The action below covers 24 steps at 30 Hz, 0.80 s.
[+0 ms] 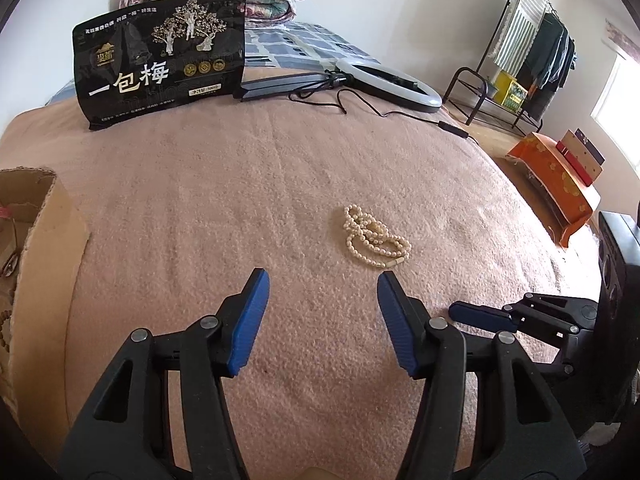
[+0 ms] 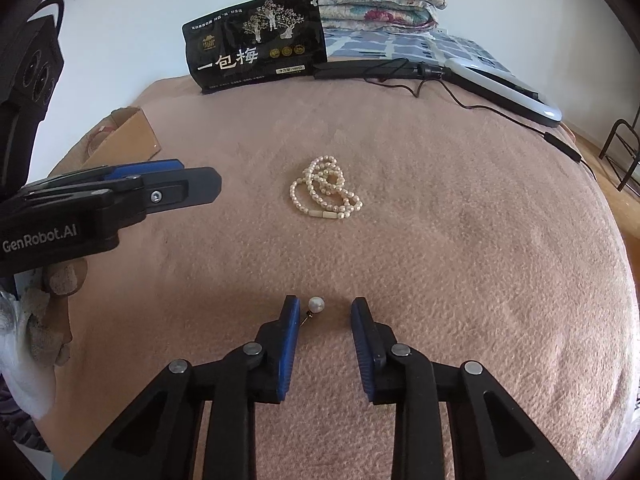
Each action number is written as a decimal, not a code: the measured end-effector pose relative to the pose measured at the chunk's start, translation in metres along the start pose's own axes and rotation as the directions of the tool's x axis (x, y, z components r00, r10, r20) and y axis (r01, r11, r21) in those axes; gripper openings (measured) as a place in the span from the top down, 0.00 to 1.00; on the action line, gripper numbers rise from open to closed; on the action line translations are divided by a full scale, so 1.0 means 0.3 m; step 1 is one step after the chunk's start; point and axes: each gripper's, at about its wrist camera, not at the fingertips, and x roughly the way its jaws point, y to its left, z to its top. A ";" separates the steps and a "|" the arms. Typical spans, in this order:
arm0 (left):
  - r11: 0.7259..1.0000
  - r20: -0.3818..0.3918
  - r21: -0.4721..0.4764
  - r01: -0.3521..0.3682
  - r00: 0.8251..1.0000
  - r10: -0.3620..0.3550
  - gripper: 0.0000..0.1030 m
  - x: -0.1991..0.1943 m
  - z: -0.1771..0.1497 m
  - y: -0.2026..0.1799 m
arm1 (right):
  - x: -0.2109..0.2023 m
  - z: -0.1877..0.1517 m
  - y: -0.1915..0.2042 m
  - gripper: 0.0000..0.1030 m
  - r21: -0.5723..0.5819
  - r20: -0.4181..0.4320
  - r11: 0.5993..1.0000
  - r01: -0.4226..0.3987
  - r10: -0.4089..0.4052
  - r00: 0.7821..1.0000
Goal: Organize jewelry
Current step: 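Close the left tool on the pearl necklace while the right tool grips the pearl bead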
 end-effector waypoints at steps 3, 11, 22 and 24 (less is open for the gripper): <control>1.000 -0.013 -0.002 0.007 1.000 -0.007 0.44 0.041 0.006 -0.010 | -0.002 -0.002 -0.014 0.84 0.004 0.004 1.000 0.004 -0.004 1.000; 0.997 -0.030 -0.049 0.063 0.997 -0.065 0.44 0.126 0.044 -0.051 | -0.002 -0.009 -0.070 0.88 0.008 0.002 0.999 0.050 -0.050 0.999; 0.999 -0.056 -0.032 0.017 0.998 -0.019 0.44 0.232 0.093 -0.108 | -0.003 -0.015 -0.114 0.88 0.032 0.010 0.998 0.049 -0.050 0.999; 1.000 -0.058 -0.030 -0.003 0.998 0.001 0.44 0.249 0.102 -0.115 | -0.002 -0.016 -0.115 0.88 0.034 0.011 0.998 0.048 -0.049 0.999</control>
